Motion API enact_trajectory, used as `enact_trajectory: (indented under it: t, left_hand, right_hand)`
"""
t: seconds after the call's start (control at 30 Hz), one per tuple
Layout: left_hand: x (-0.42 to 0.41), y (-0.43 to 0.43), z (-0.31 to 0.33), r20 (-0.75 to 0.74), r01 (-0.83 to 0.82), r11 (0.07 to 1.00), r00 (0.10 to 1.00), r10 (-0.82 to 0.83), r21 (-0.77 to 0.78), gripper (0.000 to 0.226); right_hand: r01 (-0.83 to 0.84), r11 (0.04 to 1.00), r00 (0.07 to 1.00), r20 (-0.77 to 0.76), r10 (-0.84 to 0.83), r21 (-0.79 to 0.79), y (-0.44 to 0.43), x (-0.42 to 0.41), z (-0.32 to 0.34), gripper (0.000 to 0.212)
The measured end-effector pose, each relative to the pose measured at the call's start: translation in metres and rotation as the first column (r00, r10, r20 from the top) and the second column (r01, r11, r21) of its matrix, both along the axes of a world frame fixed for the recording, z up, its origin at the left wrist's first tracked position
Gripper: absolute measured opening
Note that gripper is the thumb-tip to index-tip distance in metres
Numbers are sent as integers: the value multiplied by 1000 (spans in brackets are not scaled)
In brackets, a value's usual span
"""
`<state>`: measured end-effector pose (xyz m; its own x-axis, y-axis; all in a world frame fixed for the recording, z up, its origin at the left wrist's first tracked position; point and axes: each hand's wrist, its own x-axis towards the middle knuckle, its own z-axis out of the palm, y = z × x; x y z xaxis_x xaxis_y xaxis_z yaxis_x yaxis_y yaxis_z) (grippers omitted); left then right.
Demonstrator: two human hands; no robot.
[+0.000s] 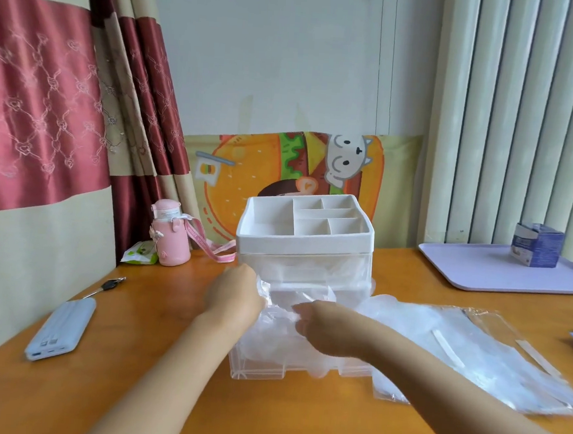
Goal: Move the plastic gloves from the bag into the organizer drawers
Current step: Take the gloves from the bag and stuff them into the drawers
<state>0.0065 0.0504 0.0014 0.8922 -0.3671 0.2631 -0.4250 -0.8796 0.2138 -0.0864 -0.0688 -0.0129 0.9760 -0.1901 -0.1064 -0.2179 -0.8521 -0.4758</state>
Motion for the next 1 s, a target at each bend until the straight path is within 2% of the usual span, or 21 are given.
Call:
enact_trajectory:
  t: [0.07,0.13,0.23,0.33,0.47,0.53,0.6,0.67,0.73,0.87,1.0]
  left_hand:
    - [0,1,-3,24,-27,998,999,26,54,4]
    - [-1,0,-6,76,-47,987,996,36,153,14]
    - [-2,-4,-8,132,-19,958,991,-20,285,20]
    - [-2,-6,-8,159,6,934,985,-67,358,20]
    - [-5,-5,-4,180,-10,937,982,-56,349,18]
    - [-12,-2,3,226,-5,963,972,-58,271,18]
    - [-20,-2,8,260,69,985,959,-108,157,21]
    - [-29,-7,8,166,186,982,968,-186,10,19]
    - [-33,-15,5,-22,235,969,971,-238,-80,25]
    - [-21,-31,-10,-288,236,969,935,-204,78,19]
    - [-1,-37,-24,-432,341,921,871,-234,189,38]
  right_hand:
    - [1,992,995,-94,-13,-126,-4,10,1,36]
    - [-58,969,985,-175,15,-239,-6,15,2,43]
    - [-92,941,979,-201,26,-327,-7,19,5,55]
    - [-107,913,973,-232,14,-393,-12,24,4,51]
    - [-103,898,969,-249,-8,-428,-25,32,4,50]
    - [-107,895,968,-252,-6,-433,-31,34,3,58]
    - [-114,901,967,-255,3,-418,-33,35,-1,68]
    - [-142,908,966,-253,41,-394,-31,37,-1,74]
    - [-177,924,964,-248,94,-338,-28,38,0,73]
    - [-75,973,983,-181,36,-216,-24,34,-1,77]
    - [71,997,994,-86,-68,22,-25,32,-4,60]
